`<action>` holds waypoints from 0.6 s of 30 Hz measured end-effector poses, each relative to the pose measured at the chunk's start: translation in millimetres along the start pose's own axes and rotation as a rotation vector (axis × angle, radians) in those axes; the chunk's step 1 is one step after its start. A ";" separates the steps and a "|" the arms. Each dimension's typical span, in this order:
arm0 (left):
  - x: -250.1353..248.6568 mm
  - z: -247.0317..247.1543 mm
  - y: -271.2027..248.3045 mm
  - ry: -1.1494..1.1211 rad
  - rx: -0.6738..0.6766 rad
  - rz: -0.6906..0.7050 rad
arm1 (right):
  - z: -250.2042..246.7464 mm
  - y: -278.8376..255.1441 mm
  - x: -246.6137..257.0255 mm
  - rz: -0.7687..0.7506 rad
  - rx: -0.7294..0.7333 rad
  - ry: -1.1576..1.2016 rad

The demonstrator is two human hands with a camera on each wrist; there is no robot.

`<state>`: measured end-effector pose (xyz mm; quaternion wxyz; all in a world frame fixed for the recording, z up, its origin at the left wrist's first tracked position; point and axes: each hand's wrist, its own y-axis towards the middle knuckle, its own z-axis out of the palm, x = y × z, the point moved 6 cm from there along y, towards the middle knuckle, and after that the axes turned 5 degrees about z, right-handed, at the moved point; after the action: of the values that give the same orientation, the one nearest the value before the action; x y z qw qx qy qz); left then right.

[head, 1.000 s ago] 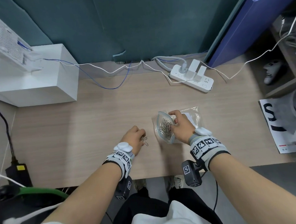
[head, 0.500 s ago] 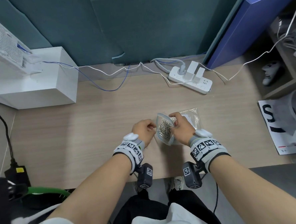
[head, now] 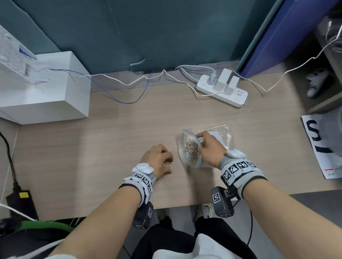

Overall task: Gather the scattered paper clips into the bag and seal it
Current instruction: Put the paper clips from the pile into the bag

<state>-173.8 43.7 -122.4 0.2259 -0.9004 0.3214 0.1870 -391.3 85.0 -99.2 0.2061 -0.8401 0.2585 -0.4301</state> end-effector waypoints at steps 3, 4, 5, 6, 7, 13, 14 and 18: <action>-2.6 1.0 2.4 0.013 -0.011 0.019 | 3.3 -0.3 3.4 0.005 0.006 -0.025; -1.1 0.8 2.3 0.015 -0.013 0.022 | 3.2 -0.6 3.9 0.007 0.003 -0.039; 1.2 -0.1 1.6 0.020 -0.012 0.023 | 2.3 -1.2 4.3 0.009 -0.001 -0.054; 4.5 -1.8 0.2 0.031 -0.007 0.021 | 1.5 -1.3 4.7 0.010 -0.004 -0.066; 8.0 -3.7 -1.1 0.039 0.002 0.023 | 0.6 -1.9 5.2 0.010 -0.003 -0.073; 19.3 -15.6 -18.2 0.033 0.172 0.076 | 0.8 -2.0 9.4 0.013 0.000 -0.071; 19.5 -15.7 -20.4 0.051 0.203 0.076 | 1.3 -1.7 9.4 0.015 0.001 -0.070; 18.8 -12.1 -20.6 0.055 0.188 0.112 | 0.8 -5.5 9.6 0.016 0.000 -0.059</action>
<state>-144.2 42.3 -115.5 0.2898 -0.8606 0.3934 0.1434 -384.4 83.6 -90.6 0.2172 -0.8503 0.2591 -0.4033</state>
